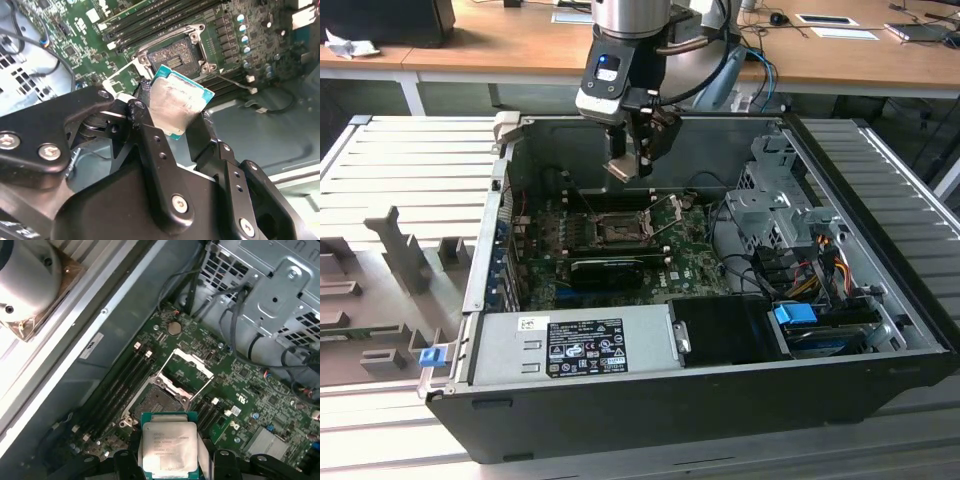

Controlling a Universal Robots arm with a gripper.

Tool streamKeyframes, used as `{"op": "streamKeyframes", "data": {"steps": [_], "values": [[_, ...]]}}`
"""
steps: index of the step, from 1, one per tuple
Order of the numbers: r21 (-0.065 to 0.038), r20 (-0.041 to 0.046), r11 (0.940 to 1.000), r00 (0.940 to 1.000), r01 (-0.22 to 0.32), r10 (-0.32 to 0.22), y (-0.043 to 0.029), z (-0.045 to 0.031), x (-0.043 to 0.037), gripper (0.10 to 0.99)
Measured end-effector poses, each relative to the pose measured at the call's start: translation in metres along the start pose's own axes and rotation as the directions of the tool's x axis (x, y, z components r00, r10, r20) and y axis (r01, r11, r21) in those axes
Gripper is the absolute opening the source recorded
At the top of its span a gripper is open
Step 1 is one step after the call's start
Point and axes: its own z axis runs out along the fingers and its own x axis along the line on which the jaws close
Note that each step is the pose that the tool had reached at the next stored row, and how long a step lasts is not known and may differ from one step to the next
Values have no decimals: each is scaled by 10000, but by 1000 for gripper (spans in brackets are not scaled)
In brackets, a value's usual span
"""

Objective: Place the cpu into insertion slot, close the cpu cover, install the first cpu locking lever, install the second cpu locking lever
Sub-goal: 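Place the cpu into insertion slot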

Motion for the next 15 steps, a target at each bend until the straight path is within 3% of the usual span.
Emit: {"op": "streamKeyframes", "data": {"steps": [4, 10, 15], "values": [[9, 30, 9995, 9995, -303, 303, -3, 31, -1, 529], [95, -6, 9991, 9991, -420, 420, -6, 70, -1, 529], [98, 52, 9918, 9919, -1271, 1271, -8, 95, -2, 529]]}}
